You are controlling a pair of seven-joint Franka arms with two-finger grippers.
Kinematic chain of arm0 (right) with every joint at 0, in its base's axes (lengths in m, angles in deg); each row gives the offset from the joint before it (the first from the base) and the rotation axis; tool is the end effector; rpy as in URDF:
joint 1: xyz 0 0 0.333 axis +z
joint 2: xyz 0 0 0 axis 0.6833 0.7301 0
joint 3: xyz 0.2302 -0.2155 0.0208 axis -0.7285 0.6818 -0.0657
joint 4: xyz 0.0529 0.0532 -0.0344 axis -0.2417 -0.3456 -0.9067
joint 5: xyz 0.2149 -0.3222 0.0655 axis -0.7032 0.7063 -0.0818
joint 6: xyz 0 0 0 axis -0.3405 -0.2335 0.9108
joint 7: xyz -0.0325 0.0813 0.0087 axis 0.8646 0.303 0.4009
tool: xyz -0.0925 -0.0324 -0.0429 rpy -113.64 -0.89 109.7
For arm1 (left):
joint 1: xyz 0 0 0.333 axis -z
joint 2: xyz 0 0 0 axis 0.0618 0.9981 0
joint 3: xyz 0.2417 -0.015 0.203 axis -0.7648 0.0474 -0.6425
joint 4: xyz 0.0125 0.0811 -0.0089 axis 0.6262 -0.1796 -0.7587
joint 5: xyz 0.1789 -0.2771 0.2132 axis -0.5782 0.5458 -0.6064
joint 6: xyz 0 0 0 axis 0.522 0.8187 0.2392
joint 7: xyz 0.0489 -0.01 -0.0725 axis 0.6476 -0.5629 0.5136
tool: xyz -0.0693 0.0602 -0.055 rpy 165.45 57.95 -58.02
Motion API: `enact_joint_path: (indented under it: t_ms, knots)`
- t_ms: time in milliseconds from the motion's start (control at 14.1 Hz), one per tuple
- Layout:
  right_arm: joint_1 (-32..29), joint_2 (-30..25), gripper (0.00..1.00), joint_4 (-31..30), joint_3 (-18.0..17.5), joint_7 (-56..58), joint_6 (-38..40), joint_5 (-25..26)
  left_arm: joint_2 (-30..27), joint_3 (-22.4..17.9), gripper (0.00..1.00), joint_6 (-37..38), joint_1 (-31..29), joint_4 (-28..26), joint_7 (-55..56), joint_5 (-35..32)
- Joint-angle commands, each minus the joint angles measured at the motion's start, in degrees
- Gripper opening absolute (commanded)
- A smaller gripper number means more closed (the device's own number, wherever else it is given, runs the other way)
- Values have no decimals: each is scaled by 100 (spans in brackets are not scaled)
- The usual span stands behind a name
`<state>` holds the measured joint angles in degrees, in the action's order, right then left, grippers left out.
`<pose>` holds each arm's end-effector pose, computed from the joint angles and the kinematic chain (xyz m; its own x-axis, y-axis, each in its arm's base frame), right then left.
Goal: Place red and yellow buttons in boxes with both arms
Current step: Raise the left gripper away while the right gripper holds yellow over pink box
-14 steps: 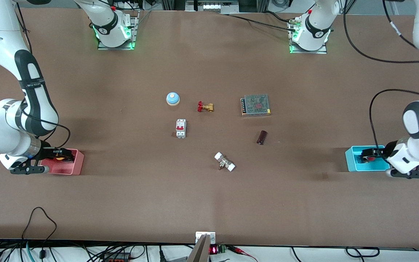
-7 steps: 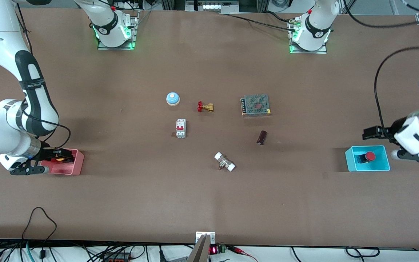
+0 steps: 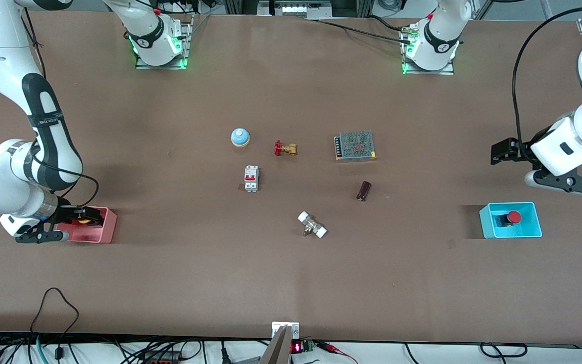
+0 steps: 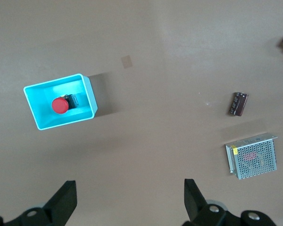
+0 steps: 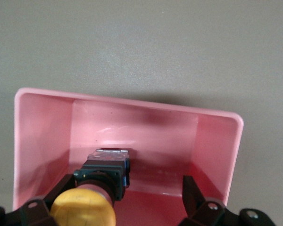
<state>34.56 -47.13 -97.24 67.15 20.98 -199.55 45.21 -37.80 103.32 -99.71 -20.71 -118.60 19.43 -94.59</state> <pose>0.6751 -0.1203 0.2123 0.9980 0.0612 0.0175 0.0615 -0.9980 -0.0168 0.6121 -0.0169 0.5308 0.9786 -0.1767 -0.1050 -0.1769 -0.9842 0.0071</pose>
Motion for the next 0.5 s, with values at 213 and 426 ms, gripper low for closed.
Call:
enact_joint_path:
  t_ms: [213, 426]
  knots:
    - [-69, 167, 100, 80, -6, 181, -151, -122, -570, -1090, 100, -60, 1203, -153, 50, 107]
    - [-86, 185, 100, 80, 2, 181, -151, -122, -1115, -2165, 100, -219, 1891, -715, 288, 1098]
